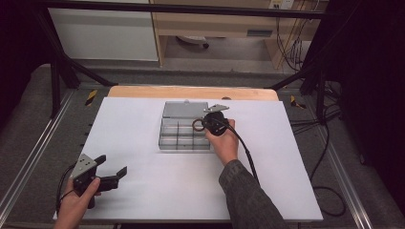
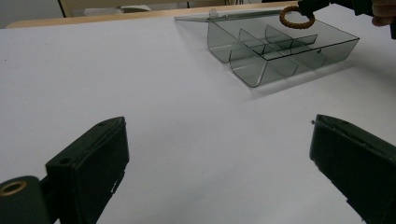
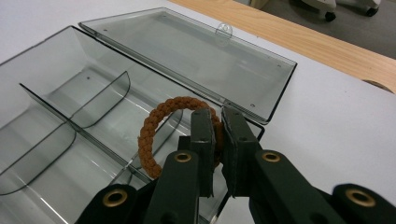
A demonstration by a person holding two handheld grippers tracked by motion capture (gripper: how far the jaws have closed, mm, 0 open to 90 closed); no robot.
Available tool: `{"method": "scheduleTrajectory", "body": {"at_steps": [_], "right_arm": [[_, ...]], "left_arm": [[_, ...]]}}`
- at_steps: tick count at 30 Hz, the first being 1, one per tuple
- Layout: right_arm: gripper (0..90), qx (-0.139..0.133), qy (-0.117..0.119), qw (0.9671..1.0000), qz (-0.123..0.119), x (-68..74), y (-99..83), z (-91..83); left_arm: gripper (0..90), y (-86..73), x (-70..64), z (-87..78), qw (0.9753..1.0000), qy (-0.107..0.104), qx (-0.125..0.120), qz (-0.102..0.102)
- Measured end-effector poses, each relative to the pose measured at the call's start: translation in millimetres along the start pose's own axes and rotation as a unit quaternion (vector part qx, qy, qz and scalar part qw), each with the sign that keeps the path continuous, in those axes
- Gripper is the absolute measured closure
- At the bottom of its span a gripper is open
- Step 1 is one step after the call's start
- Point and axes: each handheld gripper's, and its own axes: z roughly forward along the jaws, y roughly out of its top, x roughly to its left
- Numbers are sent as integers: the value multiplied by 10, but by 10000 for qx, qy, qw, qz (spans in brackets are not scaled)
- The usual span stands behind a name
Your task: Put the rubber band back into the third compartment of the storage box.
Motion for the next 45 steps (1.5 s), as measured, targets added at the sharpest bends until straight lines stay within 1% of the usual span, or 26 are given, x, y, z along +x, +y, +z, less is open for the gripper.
{"method": "scheduleTrajectory", "body": {"at_steps": [4,5,6,9,17,20,28,45], "right_arm": [[837,40,-23,10000,30,-17,-8,-1],[822,42,-26,10000,54,-20,-6,-2],[795,26,-38,10000,73,-26,-4,-3],[786,-39,23,9999,157,-40,3,-26],[788,-48,21,9999,137,-52,8,-54],[778,-101,39,9998,171,-39,9,-63],[762,-147,54,9998,159,-12,22,-84],[691,-214,51,9995,207,-14,37,-118]], "left_arm": [[43,1,0,0,10000,-6,1,3],[43,1,-3,0,10000,-10,-2,-7],[43,1,-4,0,10000,-16,-2,-11],[43,1,-2,0,10000,-7,-1,-5],[43,2,-3,-3,10000,-13,-3,-8],[43,3,-3,-3,10000,-17,-3,-7],[43,2,-3,-3,10000,-19,-6,-4],[43,0,-5,-2,10000,-27,8,-1]]}}
